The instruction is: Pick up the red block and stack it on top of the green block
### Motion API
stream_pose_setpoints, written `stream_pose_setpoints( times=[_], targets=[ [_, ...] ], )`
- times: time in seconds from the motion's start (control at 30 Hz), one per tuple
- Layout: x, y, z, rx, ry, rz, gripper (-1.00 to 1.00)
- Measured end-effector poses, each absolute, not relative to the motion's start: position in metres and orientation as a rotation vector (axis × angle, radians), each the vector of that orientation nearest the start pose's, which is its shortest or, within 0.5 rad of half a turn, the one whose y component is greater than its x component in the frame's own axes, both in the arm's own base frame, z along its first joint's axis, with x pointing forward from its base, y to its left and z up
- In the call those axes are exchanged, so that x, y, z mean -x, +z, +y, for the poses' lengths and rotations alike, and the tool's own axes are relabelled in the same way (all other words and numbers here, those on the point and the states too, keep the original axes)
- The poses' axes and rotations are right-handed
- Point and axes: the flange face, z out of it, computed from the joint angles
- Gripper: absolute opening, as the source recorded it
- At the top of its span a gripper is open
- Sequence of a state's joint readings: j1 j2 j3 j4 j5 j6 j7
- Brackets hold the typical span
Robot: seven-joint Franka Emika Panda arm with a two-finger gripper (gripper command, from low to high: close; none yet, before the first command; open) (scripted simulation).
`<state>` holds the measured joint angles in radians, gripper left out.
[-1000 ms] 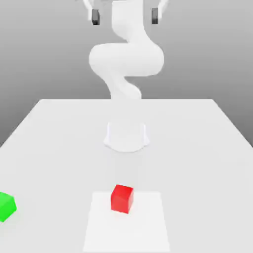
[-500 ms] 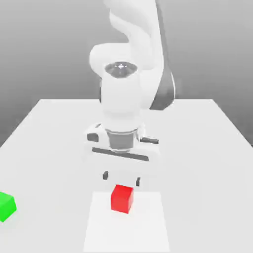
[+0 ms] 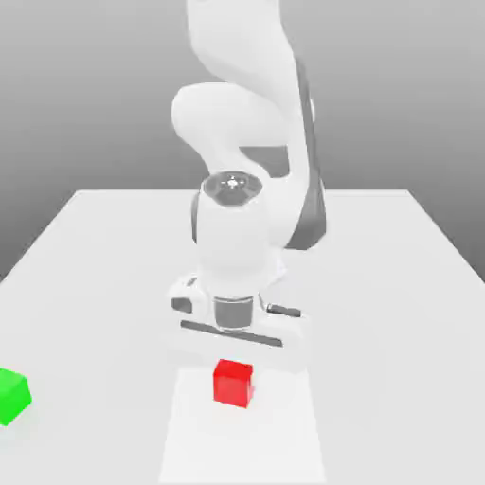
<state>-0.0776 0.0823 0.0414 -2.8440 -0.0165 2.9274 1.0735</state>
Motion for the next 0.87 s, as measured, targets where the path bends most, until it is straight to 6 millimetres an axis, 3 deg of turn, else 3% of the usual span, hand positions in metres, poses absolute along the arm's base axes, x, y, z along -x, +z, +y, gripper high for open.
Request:
stream_pose_setpoints(
  times=[0.1,0.13,0.37,0.5,0.6,0.67,0.77,0.8,0.87],
  targets=[
    [-0.357,0.202,-0.011,2.684,-0.001,1.632,-1.00],
    [-0.362,0.207,-0.021,2.662,0.002,1.662,-1.00],
    [-0.394,0.224,-0.163,2.357,0.022,2.040,-1.00],
    [-0.393,0.234,-0.248,2.201,0.017,2.213,-1.00],
    [-0.379,0.243,-0.315,2.081,0.005,2.343,-1.00],
    [-0.373,0.231,-0.335,2.045,0.000,2.381,-1.00],
    [-0.371,0.192,-0.341,2.034,-0.001,2.393,-1.00],
    [-0.370,0.184,-0.341,2.032,0.000,2.394,1.00],
    [-0.370,0.184,-0.341,2.032,0.000,2.394,1.00]
  ],
)
